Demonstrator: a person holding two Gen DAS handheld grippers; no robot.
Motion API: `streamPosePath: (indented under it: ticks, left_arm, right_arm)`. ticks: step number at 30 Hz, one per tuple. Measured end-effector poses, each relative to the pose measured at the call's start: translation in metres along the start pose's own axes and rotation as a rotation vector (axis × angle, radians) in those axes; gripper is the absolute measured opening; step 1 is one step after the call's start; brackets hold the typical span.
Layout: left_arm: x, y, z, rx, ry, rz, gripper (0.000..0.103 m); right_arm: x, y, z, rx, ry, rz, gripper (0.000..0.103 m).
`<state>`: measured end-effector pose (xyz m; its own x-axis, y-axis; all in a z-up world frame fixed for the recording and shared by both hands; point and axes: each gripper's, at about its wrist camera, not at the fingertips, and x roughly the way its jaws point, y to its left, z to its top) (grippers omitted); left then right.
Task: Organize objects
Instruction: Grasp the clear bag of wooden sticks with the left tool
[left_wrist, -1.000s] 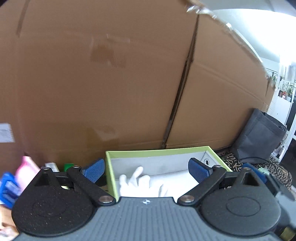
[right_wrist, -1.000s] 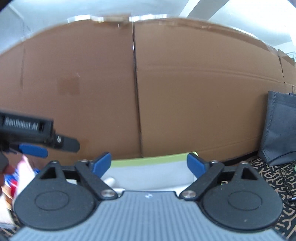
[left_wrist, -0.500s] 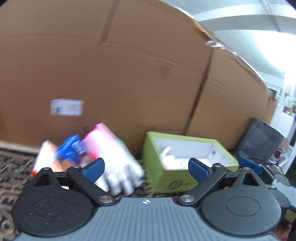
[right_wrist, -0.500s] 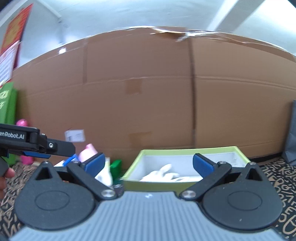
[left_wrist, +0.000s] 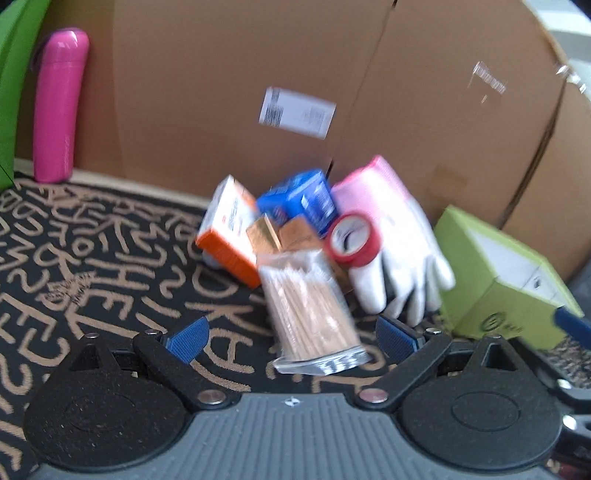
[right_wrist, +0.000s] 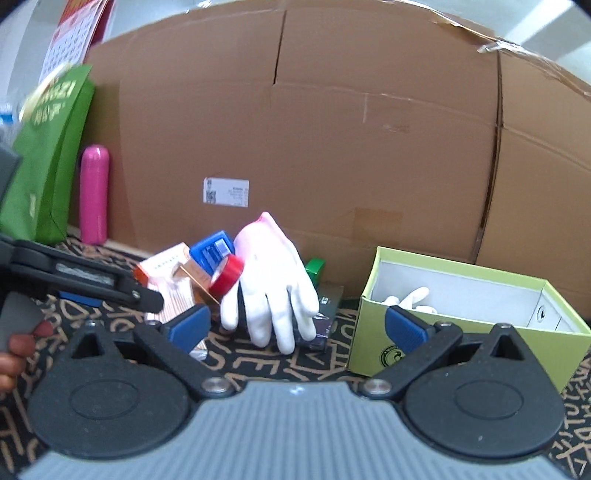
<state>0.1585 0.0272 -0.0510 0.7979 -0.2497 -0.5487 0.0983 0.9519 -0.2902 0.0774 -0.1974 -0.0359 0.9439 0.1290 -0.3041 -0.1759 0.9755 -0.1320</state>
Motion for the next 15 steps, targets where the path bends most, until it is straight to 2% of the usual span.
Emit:
streamPosePath:
  ticks: [5, 6, 7, 9, 13, 15]
  left_arm:
    - [0.026, -0.007, 0.004, -0.001, 0.040, -0.007, 0.100]
    - [0.030, -0.007, 0.005, -0.001, 0.034, -0.009, 0.096]
    - [0.033, -0.006, 0.005, -0.002, 0.029, -0.008, 0.091]
    - [0.040, -0.004, 0.006, 0.017, 0.043, -0.030, 0.044]
    - [0.034, 0.004, 0.007, 0.070, 0.049, -0.075, 0.036]
    - [0.030, 0.010, 0.012, 0.071, 0.059, -0.078, 0.032]
  right_arm:
    - [0.007, 0.001, -0.004, 0.006, 0.021, -0.022, 0.103]
    - [0.008, 0.000, -0.005, 0.012, 0.024, -0.025, 0.103]
    - [0.010, 0.000, -0.005, 0.016, 0.029, -0.027, 0.103]
    - [0.013, 0.000, -0.005, 0.013, 0.035, -0.027, 0.103]
    - [0.025, 0.011, -0.002, -0.050, 0.037, -0.010, 0.102]
    - [0.035, 0.021, 0.002, -0.109, 0.030, 0.009, 0.098]
